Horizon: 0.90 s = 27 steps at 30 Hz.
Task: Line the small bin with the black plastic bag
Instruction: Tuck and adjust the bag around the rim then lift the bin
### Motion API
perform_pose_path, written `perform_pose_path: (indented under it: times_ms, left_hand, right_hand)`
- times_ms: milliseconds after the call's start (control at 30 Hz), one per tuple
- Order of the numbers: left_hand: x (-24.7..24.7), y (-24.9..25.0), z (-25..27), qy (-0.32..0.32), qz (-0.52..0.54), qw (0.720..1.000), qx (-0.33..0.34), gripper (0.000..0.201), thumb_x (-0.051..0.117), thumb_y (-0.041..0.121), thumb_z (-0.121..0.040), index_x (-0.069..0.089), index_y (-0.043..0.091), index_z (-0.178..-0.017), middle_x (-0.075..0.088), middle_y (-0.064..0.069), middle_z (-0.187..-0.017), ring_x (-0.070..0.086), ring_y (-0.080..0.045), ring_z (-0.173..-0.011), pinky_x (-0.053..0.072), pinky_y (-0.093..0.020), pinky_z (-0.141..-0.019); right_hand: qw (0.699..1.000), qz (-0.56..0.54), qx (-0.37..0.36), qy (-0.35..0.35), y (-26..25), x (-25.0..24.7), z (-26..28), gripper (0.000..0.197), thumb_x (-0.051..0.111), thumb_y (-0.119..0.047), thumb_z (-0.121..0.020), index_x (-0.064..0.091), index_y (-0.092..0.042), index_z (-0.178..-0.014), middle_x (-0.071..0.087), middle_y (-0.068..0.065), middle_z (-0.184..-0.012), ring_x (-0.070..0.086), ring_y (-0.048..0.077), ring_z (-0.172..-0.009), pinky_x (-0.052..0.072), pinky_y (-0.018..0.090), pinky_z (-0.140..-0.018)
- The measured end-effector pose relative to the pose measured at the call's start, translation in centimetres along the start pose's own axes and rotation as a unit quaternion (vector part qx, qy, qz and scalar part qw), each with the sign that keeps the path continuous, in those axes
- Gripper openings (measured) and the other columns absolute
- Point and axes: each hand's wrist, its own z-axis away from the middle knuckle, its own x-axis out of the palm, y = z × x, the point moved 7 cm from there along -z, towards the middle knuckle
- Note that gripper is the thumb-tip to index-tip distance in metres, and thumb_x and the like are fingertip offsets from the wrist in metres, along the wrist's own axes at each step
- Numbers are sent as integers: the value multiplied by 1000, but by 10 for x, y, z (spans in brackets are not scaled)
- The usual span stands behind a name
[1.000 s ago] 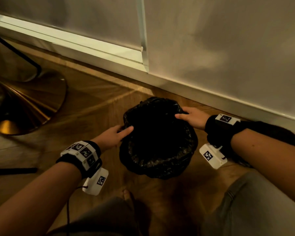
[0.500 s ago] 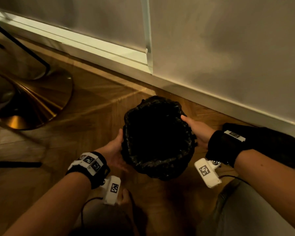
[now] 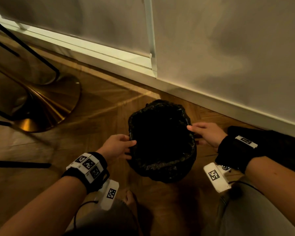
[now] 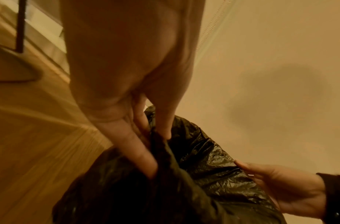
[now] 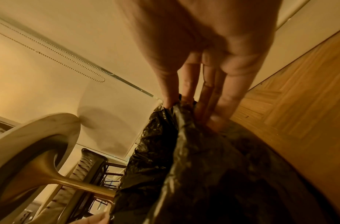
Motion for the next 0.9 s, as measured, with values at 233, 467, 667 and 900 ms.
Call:
perform_pose_path:
  times_ms: [233, 467, 667, 900]
  left_hand:
    - [-2, 5, 1, 49, 45, 998, 24, 13, 67, 7, -88, 55, 11, -89, 62, -6, -84, 60, -15, -69, 53, -21, -48]
    - [-30, 39, -2, 78, 32, 995, 60, 13, 67, 9, -89, 62, 9, -101, 64, -4, -91, 61, -12, -75, 54, -20, -53]
    - [-84, 100, 10, 114, 88, 982, 119, 24, 63, 3, -90, 62, 0, -114, 68, -13, -106, 67, -22, -89, 60, -25, -65]
    - [-164, 149, 42, 139, 144, 964, 175, 24, 63, 6, -90, 64, 6, -114, 70, -9, -103, 67, -17, -82, 60, -26, -61]
  right_hand:
    - [999, -18, -7, 36, -16, 3, 3, 11, 76, -11, -77, 67, -12, -83, 66, 11, -98, 62, 24, -87, 51, 45, -90]
    - [999, -39, -19, 32, -48, 19, -3, 10, 74, -8, -78, 65, -10, -82, 66, 11, -98, 63, 24, -90, 53, 43, -88]
    - [996, -66, -64, 8, -134, 55, -3, 10, 65, -2, -85, 59, -10, -86, 64, 5, -83, 62, 14, -72, 56, 21, -52]
    - [993, -35, -114, -18, -239, 115, 6, 16, 55, -3, -92, 57, -13, -79, 69, -6, -57, 63, 1, -45, 51, 13, -46]
